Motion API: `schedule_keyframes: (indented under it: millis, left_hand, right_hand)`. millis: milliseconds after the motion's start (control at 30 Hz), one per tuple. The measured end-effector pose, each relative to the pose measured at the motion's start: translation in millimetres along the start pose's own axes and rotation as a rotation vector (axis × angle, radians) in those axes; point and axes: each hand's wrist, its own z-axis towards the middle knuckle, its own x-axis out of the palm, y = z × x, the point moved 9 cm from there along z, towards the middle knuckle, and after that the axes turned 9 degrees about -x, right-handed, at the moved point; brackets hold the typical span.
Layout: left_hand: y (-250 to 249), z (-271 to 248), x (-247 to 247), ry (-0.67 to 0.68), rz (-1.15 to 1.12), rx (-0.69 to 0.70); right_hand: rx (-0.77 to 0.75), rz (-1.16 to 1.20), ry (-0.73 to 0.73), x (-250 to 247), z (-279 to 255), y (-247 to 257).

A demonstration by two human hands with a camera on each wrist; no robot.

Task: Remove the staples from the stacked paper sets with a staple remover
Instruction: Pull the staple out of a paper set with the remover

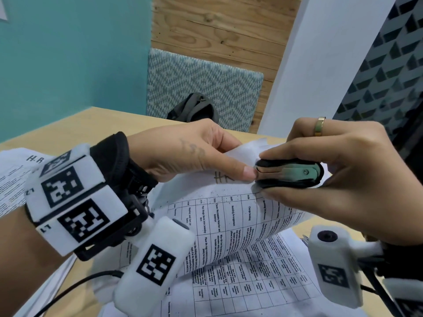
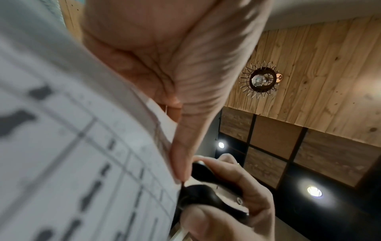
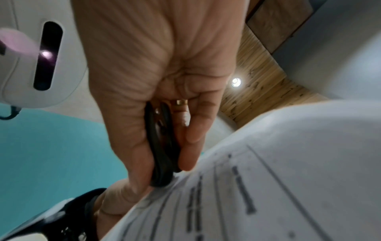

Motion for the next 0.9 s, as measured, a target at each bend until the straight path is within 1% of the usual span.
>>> schedule_keyframes:
  millis: [233, 367, 467, 533, 633, 767, 900]
  left_hand:
    - [-6, -3, 6, 0.034, -0.022, 0.07]
    - [-11, -3, 9, -0.012, -0.023, 0.116]
    - [-11, -3, 7, -0.018, 0.005, 0.113]
    - [-9, -3, 1, -0.026, 0.018, 0.096]
    - [-7, -5, -1, -0.011, 0.033, 0.054]
    - [-7, -5, 5, 0.019, 0.005, 0.049]
    - [-7, -3, -3, -0.073, 0.012, 0.049]
  right_hand:
    - [0.066, 0.193, -0.083, -11, -1, -10]
    - [0.075, 0.245, -0.101, -13, -2, -13]
    - [0.092, 0.292, -0.108, -14, -2, -17]
    - [0.112, 0.32, -0.139, -23, -5, -21]
    - [0.134, 0.3, -0.165, -38, -8, -21]
    - [0.13, 0.239, -0.049, -29, -6, -15]
    - [0.139, 0.186, 0.098, -4, -7, -15]
